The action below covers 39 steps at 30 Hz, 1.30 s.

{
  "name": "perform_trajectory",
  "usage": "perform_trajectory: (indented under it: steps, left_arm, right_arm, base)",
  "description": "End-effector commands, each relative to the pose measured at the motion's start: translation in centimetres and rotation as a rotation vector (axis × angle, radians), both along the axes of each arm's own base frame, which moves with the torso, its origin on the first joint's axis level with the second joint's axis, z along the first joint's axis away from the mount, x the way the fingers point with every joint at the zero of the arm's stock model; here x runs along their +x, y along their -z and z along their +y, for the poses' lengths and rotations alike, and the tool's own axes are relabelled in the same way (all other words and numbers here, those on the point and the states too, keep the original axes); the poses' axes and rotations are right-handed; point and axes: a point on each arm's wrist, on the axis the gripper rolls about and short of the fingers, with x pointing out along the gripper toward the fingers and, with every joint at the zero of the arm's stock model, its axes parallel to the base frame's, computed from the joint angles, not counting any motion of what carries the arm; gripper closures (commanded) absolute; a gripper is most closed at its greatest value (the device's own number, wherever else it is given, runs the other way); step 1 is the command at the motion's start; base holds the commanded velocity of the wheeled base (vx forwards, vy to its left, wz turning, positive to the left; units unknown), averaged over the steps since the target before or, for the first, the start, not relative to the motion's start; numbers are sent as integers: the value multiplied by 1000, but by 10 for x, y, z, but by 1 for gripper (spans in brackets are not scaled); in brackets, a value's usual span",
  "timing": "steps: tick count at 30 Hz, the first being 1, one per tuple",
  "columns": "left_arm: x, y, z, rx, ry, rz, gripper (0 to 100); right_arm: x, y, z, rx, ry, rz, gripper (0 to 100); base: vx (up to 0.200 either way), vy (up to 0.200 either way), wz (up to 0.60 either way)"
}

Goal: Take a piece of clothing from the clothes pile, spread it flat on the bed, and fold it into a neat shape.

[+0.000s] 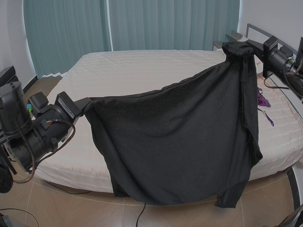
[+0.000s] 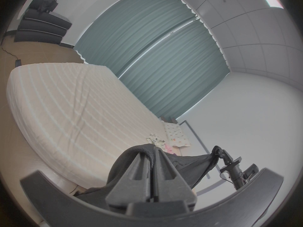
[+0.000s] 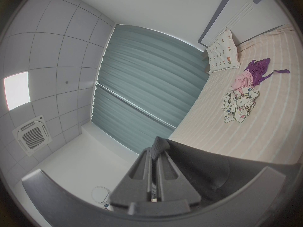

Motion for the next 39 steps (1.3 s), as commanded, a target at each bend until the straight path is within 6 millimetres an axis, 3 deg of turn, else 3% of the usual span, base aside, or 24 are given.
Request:
perform_trajectory:
  steps: [1,10,14,28,38,39]
  left_arm:
    - [55,31,-6,59,-72,123,100]
    - [100,29,-2,40,-92,114,100]
    - [117,37,-5,48,-101,132,100]
    - [191,97,-15,90,-135,241,100]
    - [231,156,-18,120,-154,325,100]
    - [234,161,-18,119,-156,327,0]
  right_arm:
    - [54,44,7,-42,-4,91,100]
    - [75,52,9,-46,-9,95,100]
    - [87,55,6,-49,3,94,100]
    - [142,113,6,-78,25,206,100]
    - [179,180,8,-98,43,333,100]
    - [182,186,9,-99,41,344,100]
  base:
    - [200,0,0]
    - [200,0,0]
    - [200,0,0]
    - [200,0,0]
    - [20,0,0]
    - [0,0,0]
